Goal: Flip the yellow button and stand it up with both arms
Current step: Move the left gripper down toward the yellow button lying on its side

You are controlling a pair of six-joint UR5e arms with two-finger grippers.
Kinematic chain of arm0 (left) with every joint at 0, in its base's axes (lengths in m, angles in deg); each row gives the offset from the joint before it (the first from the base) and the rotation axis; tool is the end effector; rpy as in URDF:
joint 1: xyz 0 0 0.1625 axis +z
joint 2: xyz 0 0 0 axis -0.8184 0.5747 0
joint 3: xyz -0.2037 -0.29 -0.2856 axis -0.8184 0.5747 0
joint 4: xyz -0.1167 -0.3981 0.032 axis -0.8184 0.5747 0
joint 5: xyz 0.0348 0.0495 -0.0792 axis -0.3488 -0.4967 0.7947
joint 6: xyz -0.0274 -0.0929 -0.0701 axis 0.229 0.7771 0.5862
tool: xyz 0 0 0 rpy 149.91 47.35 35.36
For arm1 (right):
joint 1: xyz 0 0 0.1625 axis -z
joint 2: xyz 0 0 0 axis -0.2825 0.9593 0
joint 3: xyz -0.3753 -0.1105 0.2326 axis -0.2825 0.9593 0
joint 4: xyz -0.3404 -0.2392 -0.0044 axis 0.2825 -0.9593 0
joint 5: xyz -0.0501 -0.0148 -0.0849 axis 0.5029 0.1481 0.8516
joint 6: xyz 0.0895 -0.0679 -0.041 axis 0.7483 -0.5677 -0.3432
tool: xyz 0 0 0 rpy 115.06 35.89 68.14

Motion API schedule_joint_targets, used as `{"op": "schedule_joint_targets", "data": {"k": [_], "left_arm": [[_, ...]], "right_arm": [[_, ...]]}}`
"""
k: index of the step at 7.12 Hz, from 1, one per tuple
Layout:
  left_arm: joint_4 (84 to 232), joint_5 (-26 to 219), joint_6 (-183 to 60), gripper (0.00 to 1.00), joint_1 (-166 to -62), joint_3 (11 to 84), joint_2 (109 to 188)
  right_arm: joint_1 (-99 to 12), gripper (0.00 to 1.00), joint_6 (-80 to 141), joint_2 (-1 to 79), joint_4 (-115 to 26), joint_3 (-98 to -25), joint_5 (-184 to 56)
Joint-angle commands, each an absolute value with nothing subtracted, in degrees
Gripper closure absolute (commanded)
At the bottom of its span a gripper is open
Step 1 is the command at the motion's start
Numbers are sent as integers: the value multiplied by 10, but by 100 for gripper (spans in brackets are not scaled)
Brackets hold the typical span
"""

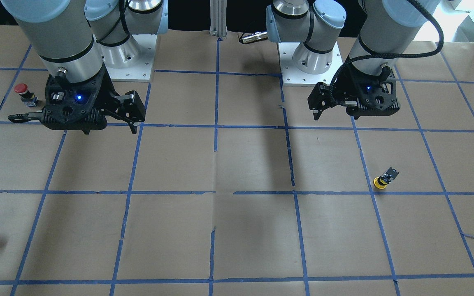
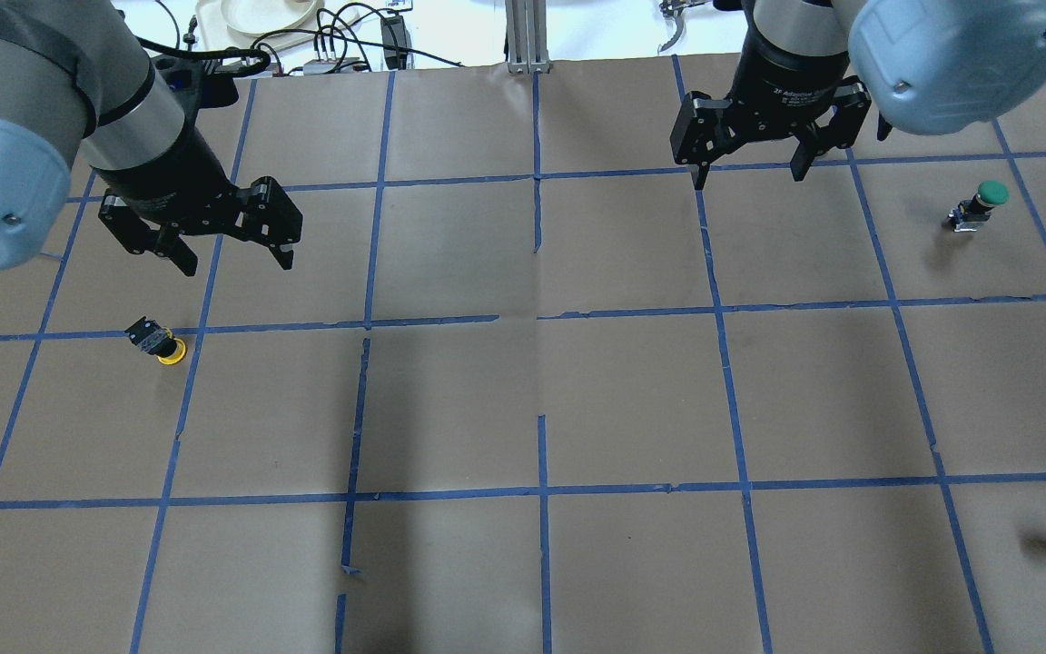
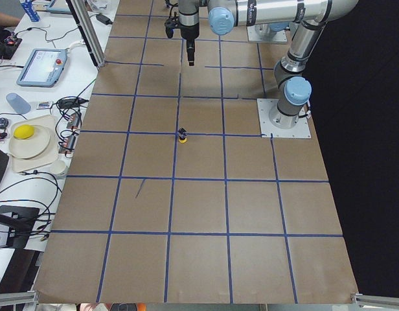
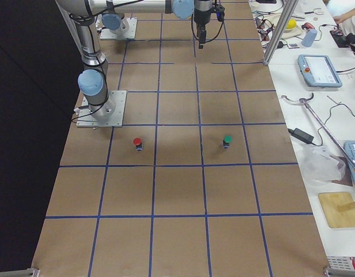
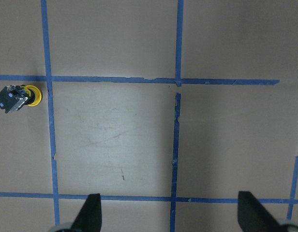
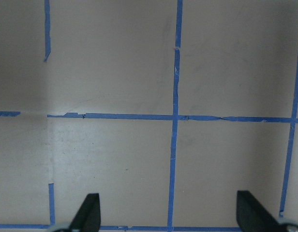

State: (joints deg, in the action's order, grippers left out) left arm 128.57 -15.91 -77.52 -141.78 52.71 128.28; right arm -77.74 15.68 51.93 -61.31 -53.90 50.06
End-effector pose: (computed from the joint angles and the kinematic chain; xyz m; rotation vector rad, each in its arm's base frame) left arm -0.1047 -0.4891 0.4556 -0.0551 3.1265 0.0609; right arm 0.1711 -0.5425 0.4781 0.0579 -3.1253 0.0275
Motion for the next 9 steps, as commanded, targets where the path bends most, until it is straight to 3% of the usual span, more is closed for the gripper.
{"op": "schedule_joint_targets", "data": {"k": [1, 7, 9], "left_arm": [[1285, -157, -778, 0, -1418, 530, 1277], [1298, -163, -787, 0, -1414, 530, 1258], [1280, -195, -788, 0, -1395, 545, 1284]], "right_arm": [[-778, 0, 157, 521, -617, -549, 501], [-778, 0, 158, 522, -622, -548, 502], [-777, 0, 157, 522, -621, -549, 503]]}}
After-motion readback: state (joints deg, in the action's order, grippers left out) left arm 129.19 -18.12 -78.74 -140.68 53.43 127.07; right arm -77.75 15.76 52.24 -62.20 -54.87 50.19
